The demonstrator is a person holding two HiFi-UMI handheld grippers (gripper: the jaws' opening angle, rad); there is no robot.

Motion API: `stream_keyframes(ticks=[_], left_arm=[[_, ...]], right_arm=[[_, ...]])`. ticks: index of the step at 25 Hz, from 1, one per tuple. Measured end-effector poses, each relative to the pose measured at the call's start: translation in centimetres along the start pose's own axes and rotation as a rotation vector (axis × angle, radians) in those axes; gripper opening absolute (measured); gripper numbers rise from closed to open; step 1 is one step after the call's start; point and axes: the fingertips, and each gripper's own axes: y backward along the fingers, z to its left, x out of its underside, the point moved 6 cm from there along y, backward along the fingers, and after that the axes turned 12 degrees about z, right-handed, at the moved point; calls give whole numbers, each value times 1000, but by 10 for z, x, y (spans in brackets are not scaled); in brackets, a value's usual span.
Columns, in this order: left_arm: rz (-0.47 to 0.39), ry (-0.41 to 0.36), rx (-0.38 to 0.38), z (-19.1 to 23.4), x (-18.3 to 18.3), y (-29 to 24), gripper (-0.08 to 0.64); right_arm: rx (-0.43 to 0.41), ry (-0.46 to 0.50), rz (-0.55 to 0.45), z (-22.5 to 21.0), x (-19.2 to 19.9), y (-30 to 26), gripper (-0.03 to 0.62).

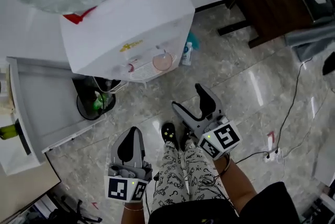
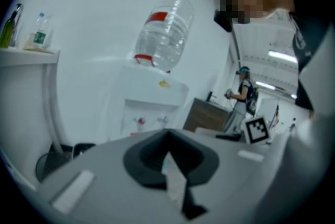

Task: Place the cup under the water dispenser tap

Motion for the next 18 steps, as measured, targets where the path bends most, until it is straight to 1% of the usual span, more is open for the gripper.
stream_keyframes(ticks=[1, 3, 5, 6, 8, 11, 13, 14, 18], left_arm=[[-5, -18, 9, -7, -11, 8, -5], [-25, -69, 32, -21, -35, 21, -5], [-54, -128, 51, -36, -64, 32, -5], [-61, -151, 59, -45, -78, 42, -5], [-65, -183, 74, -63, -103, 68, -5], [-75, -223, 90, -85, -138, 93, -5], [-113, -240, 89, -94, -152, 99, -5], [-137, -239, 88, -99, -153, 104, -5], [-166, -212, 96, -110, -143, 122, -5]], right_arm=[[-13, -17, -35, 9, -18, 17, 342], [-32, -16, -109, 21, -58, 48, 29], [-77, 37, -142, 33, -104, 71, 20], [-85, 64, -136, 40, -123, 85, 15], [-60, 112, -93, 58, -150, 115, 15], [-31, 163, -32, 77, -175, 143, 14], [-30, 181, -16, 84, -182, 155, 15], [-26, 186, -8, 88, -179, 163, 14], [-16, 167, 33, 101, -159, 195, 15]])
